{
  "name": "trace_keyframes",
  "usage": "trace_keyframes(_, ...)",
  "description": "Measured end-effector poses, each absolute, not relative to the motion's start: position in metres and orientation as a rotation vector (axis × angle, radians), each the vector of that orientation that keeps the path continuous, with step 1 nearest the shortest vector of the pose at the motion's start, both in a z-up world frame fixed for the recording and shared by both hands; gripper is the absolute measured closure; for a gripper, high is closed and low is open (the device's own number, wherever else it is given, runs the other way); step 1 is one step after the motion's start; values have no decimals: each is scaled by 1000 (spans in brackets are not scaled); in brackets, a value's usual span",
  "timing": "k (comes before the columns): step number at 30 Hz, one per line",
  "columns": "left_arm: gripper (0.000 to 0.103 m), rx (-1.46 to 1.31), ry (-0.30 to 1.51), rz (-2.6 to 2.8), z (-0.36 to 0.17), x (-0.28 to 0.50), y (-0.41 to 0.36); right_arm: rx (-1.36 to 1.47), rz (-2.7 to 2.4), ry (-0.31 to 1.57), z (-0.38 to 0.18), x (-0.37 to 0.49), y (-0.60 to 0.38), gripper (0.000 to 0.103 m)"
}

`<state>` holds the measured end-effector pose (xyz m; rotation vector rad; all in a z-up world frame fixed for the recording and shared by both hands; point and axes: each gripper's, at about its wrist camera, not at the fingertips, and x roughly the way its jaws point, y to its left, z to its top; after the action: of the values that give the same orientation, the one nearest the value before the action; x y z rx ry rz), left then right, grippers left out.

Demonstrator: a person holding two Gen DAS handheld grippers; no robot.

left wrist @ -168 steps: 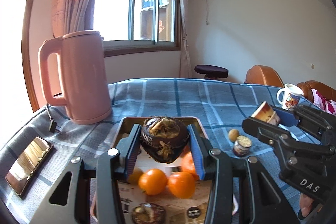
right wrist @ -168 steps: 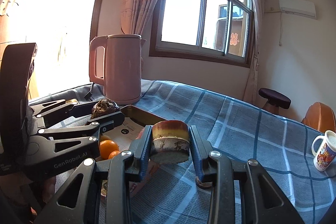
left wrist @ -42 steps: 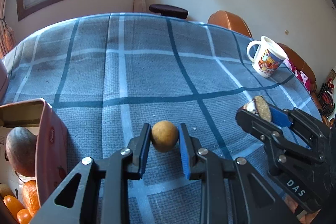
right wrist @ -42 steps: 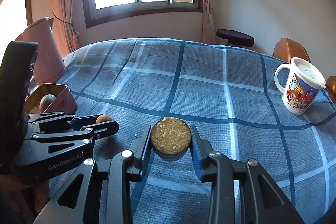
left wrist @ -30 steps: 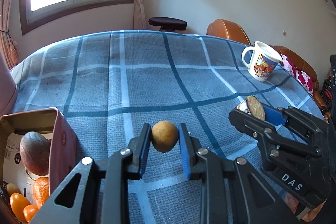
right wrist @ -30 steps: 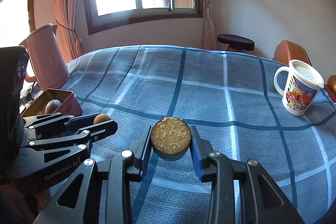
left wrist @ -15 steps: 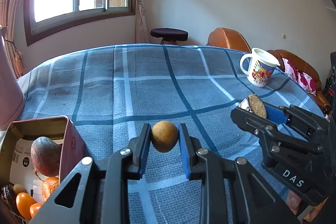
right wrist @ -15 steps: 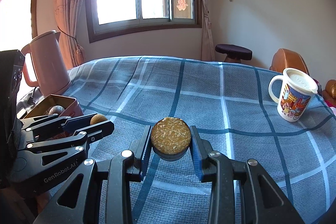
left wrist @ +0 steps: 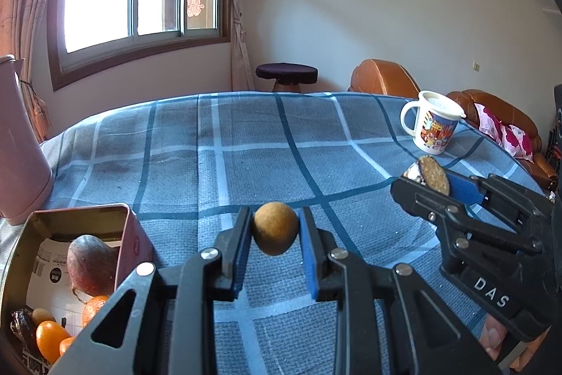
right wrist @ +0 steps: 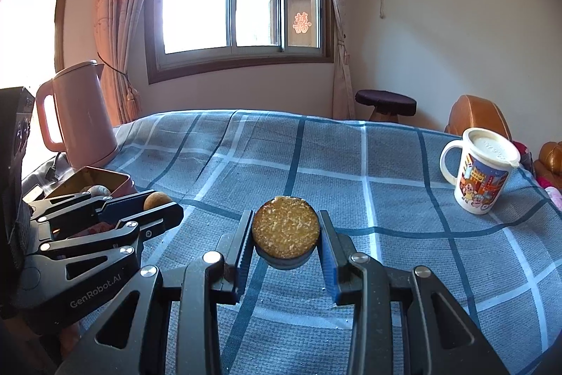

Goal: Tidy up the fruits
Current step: 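Carry the tan fruit with the left tool while the right tool carries the biscuit to the tin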

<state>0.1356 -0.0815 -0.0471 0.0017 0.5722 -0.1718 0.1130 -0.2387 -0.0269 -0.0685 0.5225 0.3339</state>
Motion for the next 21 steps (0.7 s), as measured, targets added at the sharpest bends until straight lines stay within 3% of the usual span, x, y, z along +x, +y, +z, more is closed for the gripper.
trace_keyframes(21,75,43,463,-137,-37,111,-85,-96,320,430,-20,96,-236,67)
